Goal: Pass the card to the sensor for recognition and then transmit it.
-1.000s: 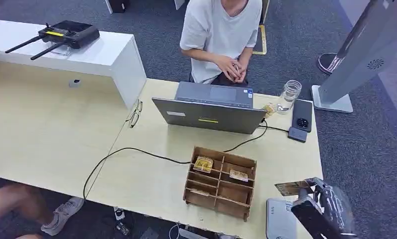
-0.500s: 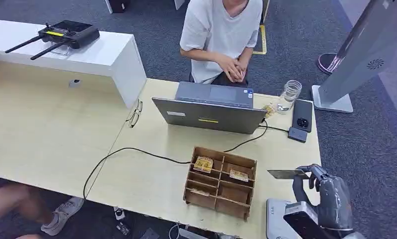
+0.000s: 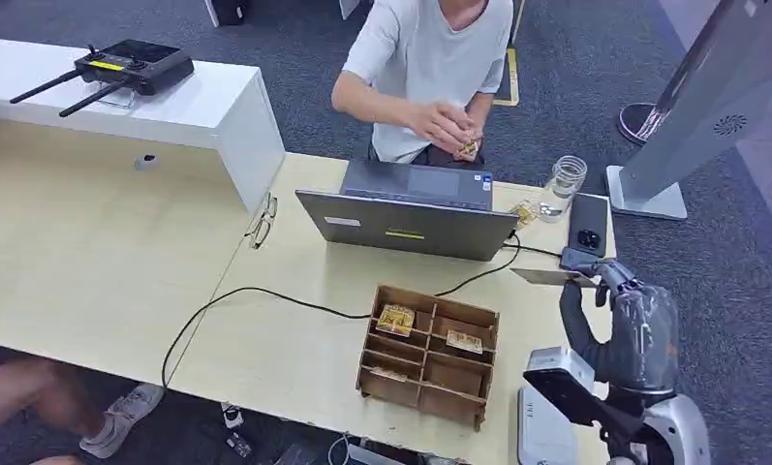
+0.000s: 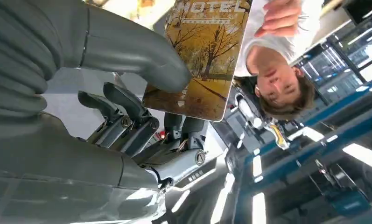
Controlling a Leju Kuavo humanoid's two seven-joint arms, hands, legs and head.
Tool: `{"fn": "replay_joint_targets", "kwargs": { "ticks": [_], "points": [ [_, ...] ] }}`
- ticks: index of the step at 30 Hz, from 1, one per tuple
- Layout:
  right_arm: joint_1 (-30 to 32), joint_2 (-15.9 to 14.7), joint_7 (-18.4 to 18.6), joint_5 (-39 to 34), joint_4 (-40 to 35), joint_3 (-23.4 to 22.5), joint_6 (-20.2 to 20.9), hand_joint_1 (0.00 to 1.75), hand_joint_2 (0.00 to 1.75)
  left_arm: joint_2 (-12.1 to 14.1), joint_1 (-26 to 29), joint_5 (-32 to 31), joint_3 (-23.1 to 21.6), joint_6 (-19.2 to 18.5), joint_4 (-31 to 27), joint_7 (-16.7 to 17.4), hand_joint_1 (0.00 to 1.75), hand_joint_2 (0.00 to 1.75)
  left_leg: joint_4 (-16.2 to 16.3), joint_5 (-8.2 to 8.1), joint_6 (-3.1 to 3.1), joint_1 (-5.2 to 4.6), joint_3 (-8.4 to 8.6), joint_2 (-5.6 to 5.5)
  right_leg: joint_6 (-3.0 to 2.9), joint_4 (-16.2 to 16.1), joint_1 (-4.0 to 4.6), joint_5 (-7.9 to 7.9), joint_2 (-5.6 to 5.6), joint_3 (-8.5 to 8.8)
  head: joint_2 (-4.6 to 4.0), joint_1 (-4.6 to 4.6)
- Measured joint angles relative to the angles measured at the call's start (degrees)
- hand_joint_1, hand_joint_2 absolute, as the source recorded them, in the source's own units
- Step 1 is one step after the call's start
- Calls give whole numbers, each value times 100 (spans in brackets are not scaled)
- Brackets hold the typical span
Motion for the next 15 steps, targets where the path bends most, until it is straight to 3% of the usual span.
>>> {"fn": "replay_joint_targets", "kwargs": {
  "ticks": [15],
  "points": [
    [-698, 214, 159, 765, 655, 144, -337, 175, 175, -2, -118, -227, -275, -221, 0, 109, 0, 0, 0, 2, -2, 0, 0, -1, -1, 1, 0, 1, -1, 1, 0, 0]
  ]
}}
